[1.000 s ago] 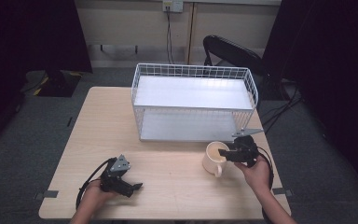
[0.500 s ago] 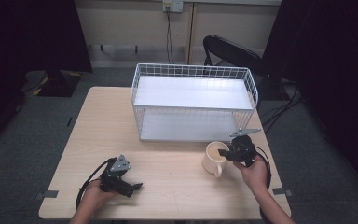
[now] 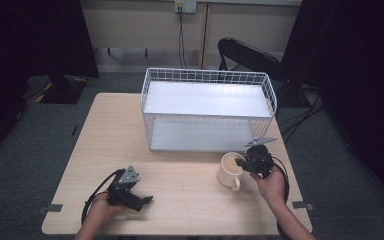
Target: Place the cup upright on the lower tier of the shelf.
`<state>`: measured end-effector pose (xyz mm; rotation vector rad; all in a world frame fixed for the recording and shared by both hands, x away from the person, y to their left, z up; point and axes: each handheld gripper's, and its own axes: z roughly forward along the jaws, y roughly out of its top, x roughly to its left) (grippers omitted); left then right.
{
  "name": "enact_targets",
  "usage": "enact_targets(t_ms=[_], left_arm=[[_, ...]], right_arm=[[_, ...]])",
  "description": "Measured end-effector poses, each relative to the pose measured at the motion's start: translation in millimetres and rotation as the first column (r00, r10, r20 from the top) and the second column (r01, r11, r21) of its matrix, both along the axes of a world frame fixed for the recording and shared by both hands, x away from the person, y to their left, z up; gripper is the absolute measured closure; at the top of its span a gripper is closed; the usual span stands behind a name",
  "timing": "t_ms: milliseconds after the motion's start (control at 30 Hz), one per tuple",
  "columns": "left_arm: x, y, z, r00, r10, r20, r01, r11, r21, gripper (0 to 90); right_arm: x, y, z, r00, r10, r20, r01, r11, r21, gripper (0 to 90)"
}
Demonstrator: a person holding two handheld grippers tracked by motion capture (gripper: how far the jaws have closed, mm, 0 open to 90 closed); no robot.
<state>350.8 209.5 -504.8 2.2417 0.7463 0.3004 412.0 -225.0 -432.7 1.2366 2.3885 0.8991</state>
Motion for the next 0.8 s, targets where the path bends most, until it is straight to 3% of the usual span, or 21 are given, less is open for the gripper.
enact_targets(t_ms=[300, 433, 800], left_arm=[[0.0, 0.0, 0.0, 1.0, 0.0, 0.0, 0.0, 1.0, 0.0, 0.0], [0.0, 0.0, 0.0, 1.0, 0.0, 0.0, 0.0, 1.0, 0.0, 0.0], [0.0, 0.0, 0.0, 1.0, 0.0, 0.0, 0.0, 1.0, 0.0, 0.0]], right_arm=[[-0.1, 3.3, 1.0, 1.0, 0.008, 0.005, -0.008, 0.999, -0.039, 81.8], [-2.2, 2.8, 1.2, 0.9996, 0.003, 0.029, -0.002, 0.999, -0.04, 82.1], [-0.6, 0.8, 8.4, 0.9991, -0.008, 0.042, 0.008, 1.0, -0.009, 82.3]])
